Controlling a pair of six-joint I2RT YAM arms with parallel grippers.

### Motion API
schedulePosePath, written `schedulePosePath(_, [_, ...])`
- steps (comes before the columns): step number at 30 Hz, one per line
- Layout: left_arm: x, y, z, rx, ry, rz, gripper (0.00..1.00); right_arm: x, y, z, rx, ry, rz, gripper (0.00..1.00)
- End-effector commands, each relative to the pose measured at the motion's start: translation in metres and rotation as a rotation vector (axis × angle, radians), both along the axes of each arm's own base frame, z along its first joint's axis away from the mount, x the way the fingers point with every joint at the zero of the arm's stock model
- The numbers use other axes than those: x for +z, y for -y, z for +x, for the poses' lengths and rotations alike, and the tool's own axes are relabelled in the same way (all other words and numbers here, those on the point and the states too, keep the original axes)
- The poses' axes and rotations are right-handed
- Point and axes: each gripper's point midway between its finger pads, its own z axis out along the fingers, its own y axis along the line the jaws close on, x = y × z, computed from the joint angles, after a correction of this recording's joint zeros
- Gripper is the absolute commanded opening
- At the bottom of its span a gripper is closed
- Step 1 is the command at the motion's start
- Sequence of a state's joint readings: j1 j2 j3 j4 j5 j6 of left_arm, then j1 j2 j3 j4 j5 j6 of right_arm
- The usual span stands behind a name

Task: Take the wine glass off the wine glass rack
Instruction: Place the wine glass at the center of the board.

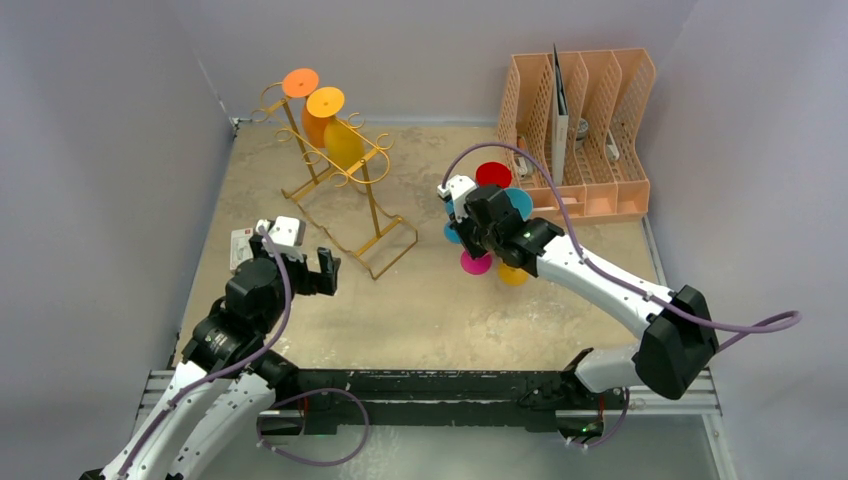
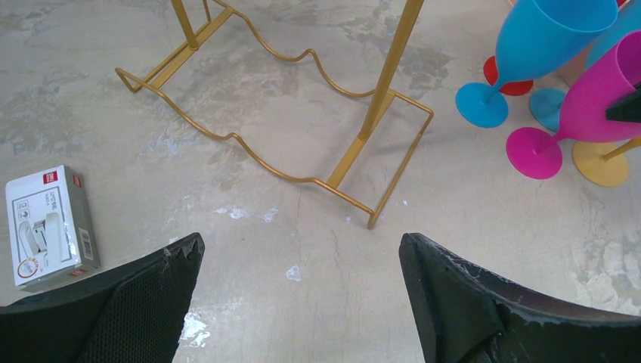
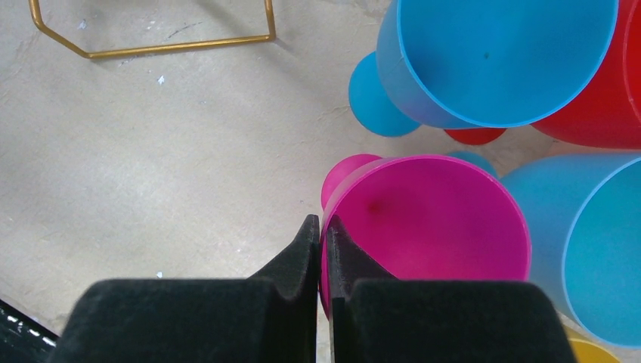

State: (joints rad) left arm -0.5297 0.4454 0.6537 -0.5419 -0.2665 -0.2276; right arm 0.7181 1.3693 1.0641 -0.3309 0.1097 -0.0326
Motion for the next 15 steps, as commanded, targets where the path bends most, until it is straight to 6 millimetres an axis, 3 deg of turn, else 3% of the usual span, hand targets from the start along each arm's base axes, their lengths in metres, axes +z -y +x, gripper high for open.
schedulePosePath(1, [0.0222, -0.0008, 0.0024, 0.016, 0.046, -0.035, 1.0, 0.0033, -0.0002, 0.0089, -0.039, 0.025, 0.016, 0.04])
schedulePosePath(10, [0.0209, 0.0012, 0.0029, 0.007, 0.039, -0.031, 1.0, 0.0001, -0.0003, 0.0153, -0.083, 0.019, 0.054, 0.08])
schedulePosePath(15, [0.0197, 0.0022, 0.0035, 0.002, 0.034, -0.029, 1.0, 0.0048, 0.0057, 0.0156, -0.087, 0.029, 0.028, 0.2])
